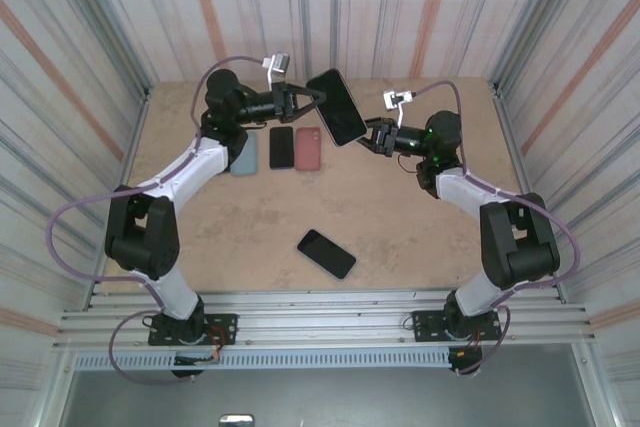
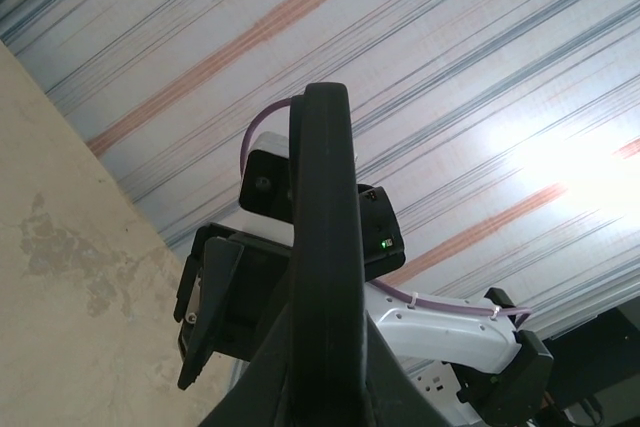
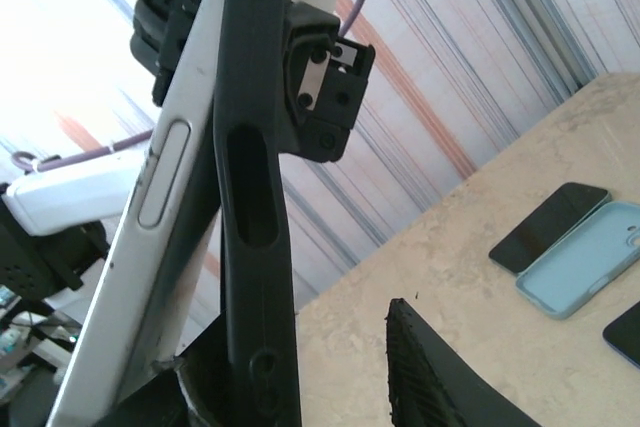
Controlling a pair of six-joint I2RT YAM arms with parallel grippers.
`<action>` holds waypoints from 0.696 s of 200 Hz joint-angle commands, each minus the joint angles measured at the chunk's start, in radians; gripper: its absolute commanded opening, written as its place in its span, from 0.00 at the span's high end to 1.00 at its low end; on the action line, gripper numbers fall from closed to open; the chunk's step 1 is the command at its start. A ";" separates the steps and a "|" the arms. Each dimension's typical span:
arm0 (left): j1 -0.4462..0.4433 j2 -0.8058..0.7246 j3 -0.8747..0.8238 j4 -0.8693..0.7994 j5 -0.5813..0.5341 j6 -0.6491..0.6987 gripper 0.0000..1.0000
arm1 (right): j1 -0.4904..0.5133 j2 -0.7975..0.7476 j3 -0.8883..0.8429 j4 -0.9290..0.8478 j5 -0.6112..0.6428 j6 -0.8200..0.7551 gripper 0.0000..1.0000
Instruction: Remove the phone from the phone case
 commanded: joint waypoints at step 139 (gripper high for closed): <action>-0.014 0.087 -0.057 0.003 -0.197 -0.132 0.85 | 0.041 0.074 -0.046 0.217 0.121 0.427 0.91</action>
